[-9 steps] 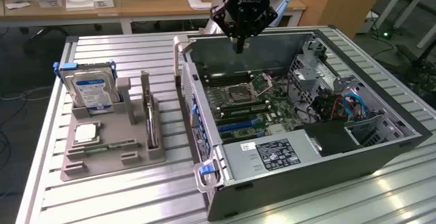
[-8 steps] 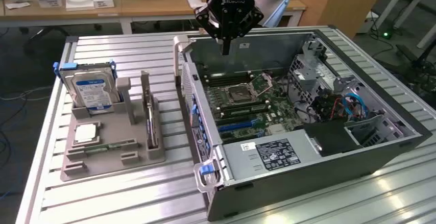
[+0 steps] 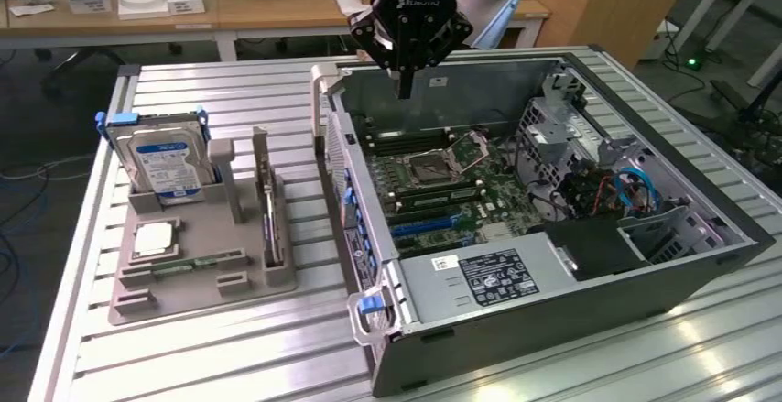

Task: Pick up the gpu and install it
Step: 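Reach for the gpu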

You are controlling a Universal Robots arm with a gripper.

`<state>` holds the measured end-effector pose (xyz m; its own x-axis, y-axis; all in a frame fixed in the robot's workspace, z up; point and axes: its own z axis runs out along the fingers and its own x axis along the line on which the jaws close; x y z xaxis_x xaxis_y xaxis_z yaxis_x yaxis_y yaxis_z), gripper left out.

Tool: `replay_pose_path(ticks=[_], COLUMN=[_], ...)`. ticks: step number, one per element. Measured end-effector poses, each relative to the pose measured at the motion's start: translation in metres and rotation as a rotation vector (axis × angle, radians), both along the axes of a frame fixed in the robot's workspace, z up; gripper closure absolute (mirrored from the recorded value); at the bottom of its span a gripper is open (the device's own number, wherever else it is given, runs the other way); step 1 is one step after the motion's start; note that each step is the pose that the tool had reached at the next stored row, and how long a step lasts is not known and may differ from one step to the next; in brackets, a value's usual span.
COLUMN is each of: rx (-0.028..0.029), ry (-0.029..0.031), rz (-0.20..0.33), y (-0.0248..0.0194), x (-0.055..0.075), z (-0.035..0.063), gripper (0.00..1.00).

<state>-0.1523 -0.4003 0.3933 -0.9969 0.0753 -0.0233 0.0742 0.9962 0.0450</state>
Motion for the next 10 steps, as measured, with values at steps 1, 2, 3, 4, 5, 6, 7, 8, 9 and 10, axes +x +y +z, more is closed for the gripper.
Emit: replay_pose_path(ticks=[1, 2, 3, 4, 5, 6, 7, 8, 9, 10], rx=[0.0001, 0.0001, 0.0001, 0.0001, 0.0001, 0.0000, 0.0000, 0.0000, 0.0001, 0.0001], ry=[-0.0001, 0.0001, 0.0003, 0.0004, 0.0005, 0.0006, 0.0008, 0.0007, 0.0007, 0.0008], rz=[0.000, 0.000, 0.000, 0.000, 0.000, 0.000, 0.000, 0.000, 0.000, 0.000], y=[0.0000, 0.0000, 0.0000, 0.0000, 0.0000, 0.0000, 0.0000, 0.0000, 0.0000, 0.0000], x=[-0.0001, -0.0005, -0.0010, -0.0015, -0.0021, -0.0027, -0.0037, -0.0047, -0.0059, -0.0071], z=[0.0000, 0.0000, 0.0000, 0.0000, 0.0000, 0.0000, 0.0000, -0.0001, -0.0001, -0.0002], gripper=[0.90, 0.90, 0.90, 0.90, 0.90, 0.90, 0.90, 0.90, 0.90, 0.90])
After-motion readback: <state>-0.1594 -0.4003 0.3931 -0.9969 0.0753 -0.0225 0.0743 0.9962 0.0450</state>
